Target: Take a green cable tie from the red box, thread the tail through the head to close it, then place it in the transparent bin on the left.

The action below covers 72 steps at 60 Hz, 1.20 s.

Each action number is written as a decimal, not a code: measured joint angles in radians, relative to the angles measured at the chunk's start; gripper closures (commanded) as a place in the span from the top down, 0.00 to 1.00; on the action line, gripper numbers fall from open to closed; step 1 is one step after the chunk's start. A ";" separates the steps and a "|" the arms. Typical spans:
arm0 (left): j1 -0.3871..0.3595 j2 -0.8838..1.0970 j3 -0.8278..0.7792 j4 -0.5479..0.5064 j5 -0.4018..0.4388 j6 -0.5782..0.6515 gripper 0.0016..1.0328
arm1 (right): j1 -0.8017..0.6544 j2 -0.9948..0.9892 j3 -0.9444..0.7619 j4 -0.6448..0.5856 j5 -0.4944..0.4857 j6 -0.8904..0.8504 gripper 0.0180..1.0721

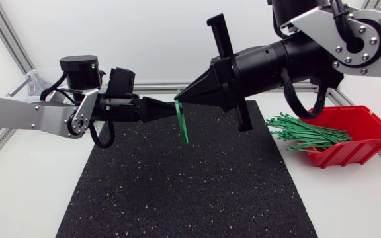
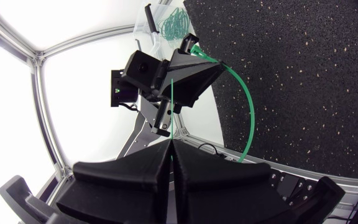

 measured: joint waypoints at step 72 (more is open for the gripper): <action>-0.011 -0.002 0.000 0.182 -0.023 -0.186 0.03 | -0.037 0.045 -0.015 0.102 -0.030 0.050 0.05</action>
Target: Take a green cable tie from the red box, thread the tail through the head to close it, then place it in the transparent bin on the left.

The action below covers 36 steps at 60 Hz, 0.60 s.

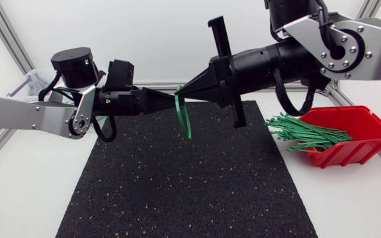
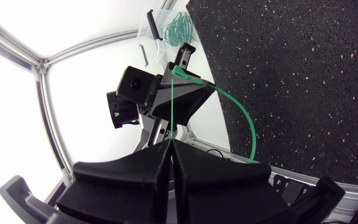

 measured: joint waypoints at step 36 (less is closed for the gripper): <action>0.006 -0.018 0.000 0.018 -0.003 -0.002 0.03 | -0.008 0.004 -0.002 0.008 0.000 0.000 0.05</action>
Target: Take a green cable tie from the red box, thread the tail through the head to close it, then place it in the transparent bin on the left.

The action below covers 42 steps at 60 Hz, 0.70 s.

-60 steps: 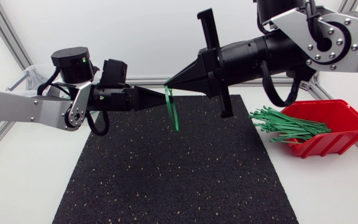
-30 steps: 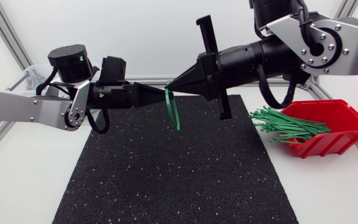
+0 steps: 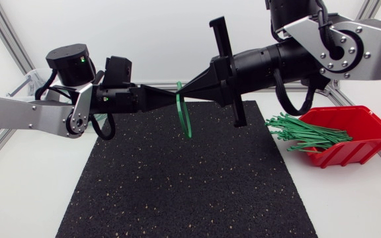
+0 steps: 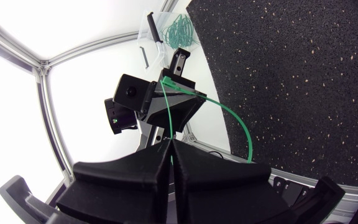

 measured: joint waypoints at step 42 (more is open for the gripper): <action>0.008 0.020 0.000 0.008 -0.003 -0.021 0.03 | 0.007 -0.001 -0.001 0.001 0.000 0.003 0.05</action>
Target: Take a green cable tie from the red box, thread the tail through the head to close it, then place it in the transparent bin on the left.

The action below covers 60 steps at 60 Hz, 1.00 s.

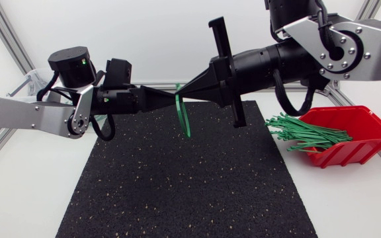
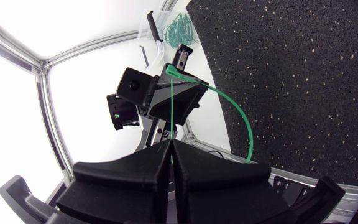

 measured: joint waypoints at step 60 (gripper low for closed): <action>-0.009 0.000 0.000 0.003 0.000 -0.004 0.03 | 0.010 0.000 0.000 0.013 0.000 0.012 0.05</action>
